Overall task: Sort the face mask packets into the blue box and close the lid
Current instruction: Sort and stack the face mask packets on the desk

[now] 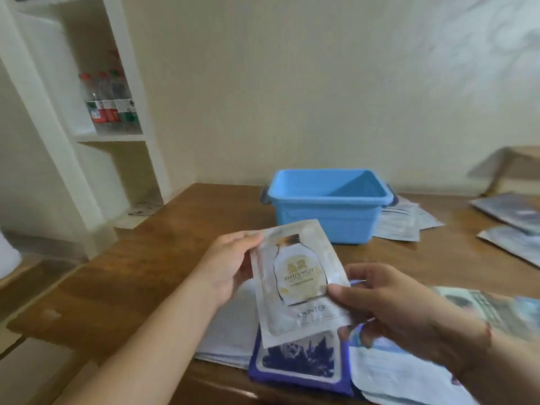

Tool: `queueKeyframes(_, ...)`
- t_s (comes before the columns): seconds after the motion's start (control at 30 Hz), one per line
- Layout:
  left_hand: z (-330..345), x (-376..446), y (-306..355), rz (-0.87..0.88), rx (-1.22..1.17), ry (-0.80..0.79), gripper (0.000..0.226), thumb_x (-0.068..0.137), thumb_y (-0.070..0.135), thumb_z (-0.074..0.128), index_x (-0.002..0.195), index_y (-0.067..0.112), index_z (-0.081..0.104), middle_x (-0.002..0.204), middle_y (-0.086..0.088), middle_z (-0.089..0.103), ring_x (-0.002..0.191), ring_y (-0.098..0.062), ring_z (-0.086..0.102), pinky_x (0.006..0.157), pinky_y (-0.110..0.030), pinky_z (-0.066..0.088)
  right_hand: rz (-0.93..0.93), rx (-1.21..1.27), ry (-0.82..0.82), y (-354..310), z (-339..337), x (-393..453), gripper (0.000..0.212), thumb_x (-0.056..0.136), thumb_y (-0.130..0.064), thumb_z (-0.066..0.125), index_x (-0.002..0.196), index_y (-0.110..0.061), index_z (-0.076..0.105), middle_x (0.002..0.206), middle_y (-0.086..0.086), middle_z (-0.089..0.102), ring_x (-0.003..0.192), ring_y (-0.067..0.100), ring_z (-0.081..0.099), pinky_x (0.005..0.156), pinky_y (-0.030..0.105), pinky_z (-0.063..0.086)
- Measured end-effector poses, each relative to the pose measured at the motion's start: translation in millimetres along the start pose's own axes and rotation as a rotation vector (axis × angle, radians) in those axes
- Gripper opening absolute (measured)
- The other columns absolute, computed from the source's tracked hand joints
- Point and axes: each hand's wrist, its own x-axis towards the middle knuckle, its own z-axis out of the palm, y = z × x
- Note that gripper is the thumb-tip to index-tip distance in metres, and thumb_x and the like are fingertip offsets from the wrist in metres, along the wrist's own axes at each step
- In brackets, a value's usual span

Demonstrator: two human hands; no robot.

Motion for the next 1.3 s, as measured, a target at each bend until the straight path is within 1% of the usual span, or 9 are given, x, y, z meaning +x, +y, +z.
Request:
queueKeyframes(0.07,36.2,11.6,2.8,0.032,0.085,-0.080,0.021,0.092,0.012,0.063,0.106,-0.003,0.070,0.104,-0.024,0.071,0.082,-0.025,0.069,0.067,-0.033,0.059,-0.031,0.024,0.132,7.9,-27.3,-27.0,0.019,0.090,-0.012,0.065,0.105,-0.002,0.064,0.077,0.017,0.073,0.050,0.023,0.059,0.037,0.023,0.040)
queueKeyframes(0.13,76.4,20.1,4.7,0.036,0.093,-0.161,0.022,0.088,0.008,0.067,0.104,-0.006,0.068,0.104,-0.029,0.067,0.088,-0.029,0.064,0.076,-0.036,0.056,-0.060,0.065,0.274,18.1,-53.7,-53.1,0.019,0.089,-0.010,0.066,0.104,-0.001,0.061,0.062,0.013,0.066,0.043,0.022,0.052,0.035,0.023,0.035)
queueKeyframes(0.23,143.9,28.0,3.0,-0.010,0.101,-0.305,0.006,0.087,0.005,0.067,0.091,0.010,0.068,0.090,-0.016,0.065,0.077,-0.022,0.062,0.065,-0.029,0.054,-0.093,0.138,0.497,37.0,-94.0,-91.8,0.024,0.088,-0.008,0.066,0.107,-0.001,0.054,0.048,0.010,0.054,0.034,0.018,0.044,0.033,0.022,0.031)
queueKeyframes(0.4,257.9,26.7,-11.1,0.010,0.252,-0.512,0.011,0.088,0.000,0.066,0.092,0.010,0.066,0.066,-0.002,0.067,0.052,-0.007,0.061,0.050,-0.020,0.052,-0.120,0.100,0.820,69.5,-156.0,-160.7,0.023,0.089,-0.014,0.067,0.106,-0.008,0.053,0.050,0.015,0.053,0.033,0.017,0.037,0.036,0.020,0.028)
queueKeyframes(0.63,399.7,-0.5,-39.1,0.231,0.581,-0.700,0.011,0.084,0.006,0.075,0.094,0.007,0.070,0.075,-0.006,0.067,0.063,-0.012,0.061,0.058,-0.018,0.050,-0.073,0.056,1.173,104.2,-221.5,-253.1,0.013,0.089,-0.012,0.068,0.101,-0.011,0.062,0.049,0.008,0.050,0.034,0.015,0.038,0.037,0.022,0.028)
queueKeyframes(0.8,448.0,-12.7,-62.7,0.448,0.807,-0.709,0.010,0.083,0.020,0.078,0.092,0.020,0.072,0.079,0.005,0.068,0.071,-0.010,0.061,0.061,-0.019,0.047,-0.001,-0.051,1.266,129.9,-246.8,-278.8,0.012,0.087,-0.019,0.071,0.096,-0.017,0.064,0.045,0.007,0.055,0.036,0.016,0.042,0.039,0.021,0.034)
queueKeyframes(1.0,462.1,-10.1,-71.5,0.533,0.882,-0.648,0.012,0.084,0.027,0.077,0.095,0.024,0.073,0.084,0.008,0.066,0.075,-0.008,0.059,0.064,-0.022,0.043,0.037,-0.134,1.311,144.8,-260.2,-276.8,0.012,0.085,-0.020,0.074,0.092,-0.019,0.064,0.053,0.011,0.064,0.037,0.016,0.048,0.043,0.024,0.039)
queueKeyframes(1.17,465.6,-4.6,-75.8,0.589,1.009,-0.606,0.009,0.085,0.034,0.074,0.092,0.030,0.071,0.085,0.013,0.065,0.083,-0.008,0.059,0.085,-0.035,0.051,0.107,-0.323,1.339,149.3,-269.5,-275.1,0.017,0.082,-0.031,0.075,0.095,-0.026,0.065,0.059,0.003,0.069,0.045,0.010,0.057,0.045,0.021,0.043)
queueKeyframes(1.3,464.7,-5.0,-76.2,0.727,1.145,-0.655,0.038,0.094,0.043,0.060,0.128,0.027,0.058,0.131,0.005,0.056,0.119,-0.015,0.052,0.106,-0.041,0.042,0.051,-0.674,1.493,153.3,-267.9,-278.6,0.027,0.083,-0.041,0.070,0.103,-0.024,0.067,0.080,-0.008,0.064,0.072,0.009,0.057,0.063,0.027,0.042)
